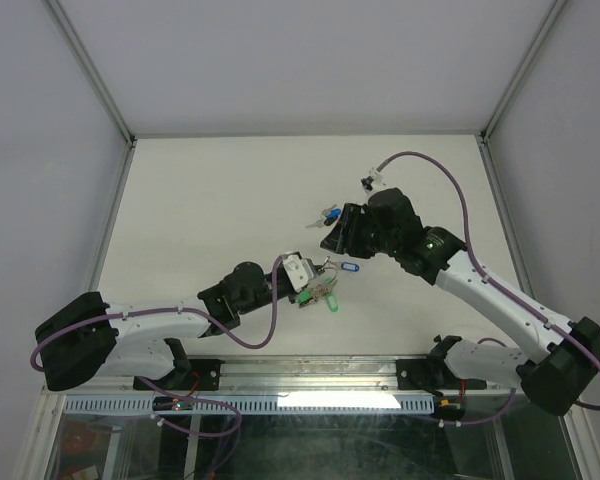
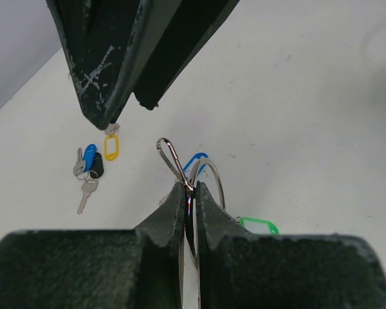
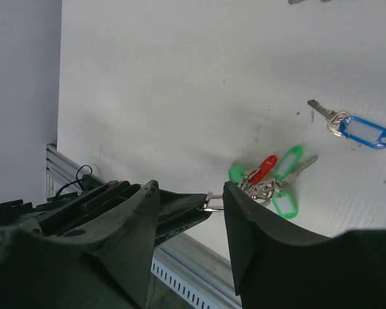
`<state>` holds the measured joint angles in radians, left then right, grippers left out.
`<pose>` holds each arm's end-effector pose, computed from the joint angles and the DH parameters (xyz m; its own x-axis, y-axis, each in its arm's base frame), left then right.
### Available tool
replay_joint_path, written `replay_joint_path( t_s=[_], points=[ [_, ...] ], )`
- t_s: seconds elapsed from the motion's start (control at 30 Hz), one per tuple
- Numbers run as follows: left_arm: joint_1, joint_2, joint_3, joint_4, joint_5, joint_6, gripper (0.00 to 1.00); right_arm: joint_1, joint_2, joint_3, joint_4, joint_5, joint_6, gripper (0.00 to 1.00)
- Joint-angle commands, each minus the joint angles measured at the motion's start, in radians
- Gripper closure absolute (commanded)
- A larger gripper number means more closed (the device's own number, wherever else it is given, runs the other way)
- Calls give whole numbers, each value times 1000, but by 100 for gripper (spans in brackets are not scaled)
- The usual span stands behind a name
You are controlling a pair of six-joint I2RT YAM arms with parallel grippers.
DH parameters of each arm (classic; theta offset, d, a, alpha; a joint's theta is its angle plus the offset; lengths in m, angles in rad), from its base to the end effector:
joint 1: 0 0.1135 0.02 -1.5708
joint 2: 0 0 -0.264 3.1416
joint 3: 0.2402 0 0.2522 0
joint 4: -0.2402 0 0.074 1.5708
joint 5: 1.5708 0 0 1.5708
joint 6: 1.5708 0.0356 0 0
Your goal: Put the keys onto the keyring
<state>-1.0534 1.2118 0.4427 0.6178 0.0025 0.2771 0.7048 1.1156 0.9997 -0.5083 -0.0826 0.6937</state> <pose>0.1252 -0.2202 0.2169 0.1664 0.2607 -0.9510 0.8575 0.4378 0.2701 0.1832 0.1597 0.3179 -0.7877 0.1665 -0.5931 -0.2510 0.7925 0.5559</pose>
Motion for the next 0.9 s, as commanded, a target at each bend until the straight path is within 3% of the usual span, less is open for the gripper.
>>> replay_joint_path(
  t_s=[0.0, 0.5, 0.67, 0.8, 0.87],
  points=[
    [-7, 0, 31, 48, -5, 11, 100, 37, 30, 71, -30, 43, 76, 55],
    [-8, 0, 33, 46, -9, 15, 100, 70, 100, 70, -50, 25, 95, 60],
    [-8, 1, 33, 45, -9, 14, 100, 82, 123, 67, -23, 17, 101, 73],
    [-9, 3, 33, 43, -10, 15, 100, 87, 126, 77, -23, 21, 94, 100],
    [-9, 0, 33, 43, -16, 12, 100, 90, 121, 82, -29, 33, 77, 100]
  ],
)
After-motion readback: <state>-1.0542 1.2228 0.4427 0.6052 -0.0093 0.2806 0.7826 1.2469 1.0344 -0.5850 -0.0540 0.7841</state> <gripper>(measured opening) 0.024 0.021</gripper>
